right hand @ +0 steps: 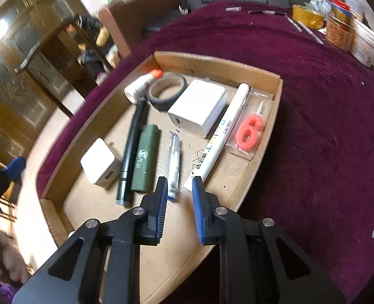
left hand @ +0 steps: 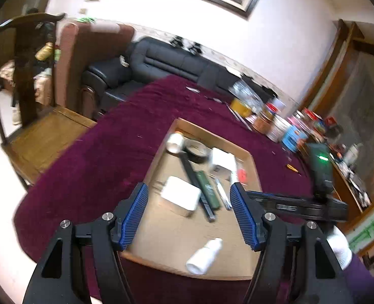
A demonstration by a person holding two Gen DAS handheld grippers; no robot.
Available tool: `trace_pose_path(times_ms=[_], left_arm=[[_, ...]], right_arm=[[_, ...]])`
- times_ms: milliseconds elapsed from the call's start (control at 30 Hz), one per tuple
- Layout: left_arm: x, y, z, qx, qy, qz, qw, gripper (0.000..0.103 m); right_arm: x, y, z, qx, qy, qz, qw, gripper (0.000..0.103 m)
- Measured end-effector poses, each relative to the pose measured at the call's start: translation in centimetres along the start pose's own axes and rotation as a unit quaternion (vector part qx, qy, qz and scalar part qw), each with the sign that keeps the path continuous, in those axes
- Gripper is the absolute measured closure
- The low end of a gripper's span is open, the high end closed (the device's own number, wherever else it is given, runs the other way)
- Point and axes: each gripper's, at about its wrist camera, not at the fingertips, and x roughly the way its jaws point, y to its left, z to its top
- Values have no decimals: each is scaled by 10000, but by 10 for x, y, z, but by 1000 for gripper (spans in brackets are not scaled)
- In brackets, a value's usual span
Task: Organize rigid objects
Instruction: 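Release the charger into the box with the left gripper while the right drops the silver pen there, then grasp the yellow pen with the left gripper while the right grasps the black lipstick tube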
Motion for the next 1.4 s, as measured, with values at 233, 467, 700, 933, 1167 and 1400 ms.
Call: trace_pose_path(times_ms=[233,467,700,933,1167,1400], left_arm=[[-9,50,6,-239,-272,731,9967,41],[2,76,6,-571,-224,1022,9929,41],[-6,70,4,-563,-221,967,9935,41],[-22,49,1,-400,-289,900,9947,41],[-24,0,-4,-15,-80,608,9981,37],[-4,-104,-28,984,412,-236,9940,36]], right_arm=[[-53,-19,-25,116,-1224,-169,9923,52],[-52,-35,-24,451,-1222,-187,9913,52],[-63,-31,-35,348,-1310,-254,9904,52],[-93,-43,-56,454,-1552,-385,9861,52],[-132,-88,-97,950,-1816,-637,9767,51],[-187,-151,-142,1728,-2160,-1005,9557,47]])
